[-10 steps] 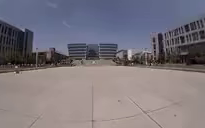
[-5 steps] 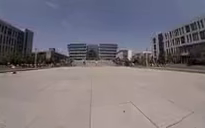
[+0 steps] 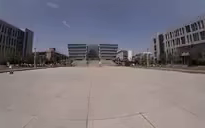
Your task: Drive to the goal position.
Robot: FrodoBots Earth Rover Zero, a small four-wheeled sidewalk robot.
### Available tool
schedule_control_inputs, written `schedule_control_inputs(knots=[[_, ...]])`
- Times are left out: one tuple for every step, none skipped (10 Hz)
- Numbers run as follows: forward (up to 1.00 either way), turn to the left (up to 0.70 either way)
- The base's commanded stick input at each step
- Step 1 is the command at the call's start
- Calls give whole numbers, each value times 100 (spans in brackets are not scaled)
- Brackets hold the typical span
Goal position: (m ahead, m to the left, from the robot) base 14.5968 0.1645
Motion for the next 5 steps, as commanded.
schedule_control_inputs(knots=[[70, 2], [70, 2], [70, 2], [70, 2], [70, 2]])
